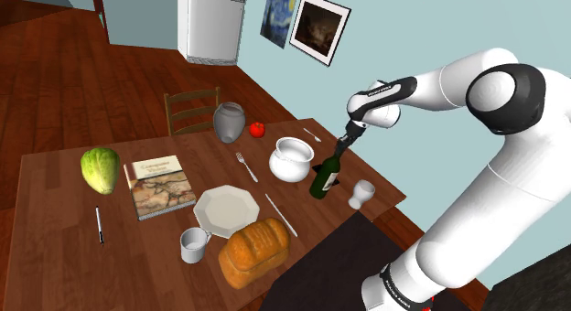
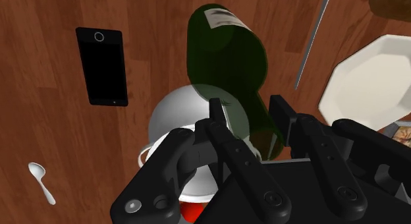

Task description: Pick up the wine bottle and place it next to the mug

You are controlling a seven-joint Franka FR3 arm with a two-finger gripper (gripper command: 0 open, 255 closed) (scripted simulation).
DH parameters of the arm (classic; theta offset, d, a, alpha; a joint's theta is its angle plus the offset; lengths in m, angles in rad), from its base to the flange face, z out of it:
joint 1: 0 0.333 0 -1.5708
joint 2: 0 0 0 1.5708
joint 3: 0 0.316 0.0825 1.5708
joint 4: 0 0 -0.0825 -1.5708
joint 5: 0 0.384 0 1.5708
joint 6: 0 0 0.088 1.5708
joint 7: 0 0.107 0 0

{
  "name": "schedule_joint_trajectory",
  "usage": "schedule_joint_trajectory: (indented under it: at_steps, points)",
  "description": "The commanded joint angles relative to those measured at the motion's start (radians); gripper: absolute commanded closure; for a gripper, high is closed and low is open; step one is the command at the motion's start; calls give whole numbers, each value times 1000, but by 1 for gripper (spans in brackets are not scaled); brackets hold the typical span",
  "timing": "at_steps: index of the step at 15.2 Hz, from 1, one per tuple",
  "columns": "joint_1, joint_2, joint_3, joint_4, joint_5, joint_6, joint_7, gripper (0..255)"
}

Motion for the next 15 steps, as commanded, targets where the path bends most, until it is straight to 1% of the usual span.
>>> schedule_joint_trajectory:
  at_steps: [1, 15]
  points:
    - [2, -19, -2, 7, -15, -23, 13, 255]
    - [5, -133, -2, 88, -95, -205, 77, 255]
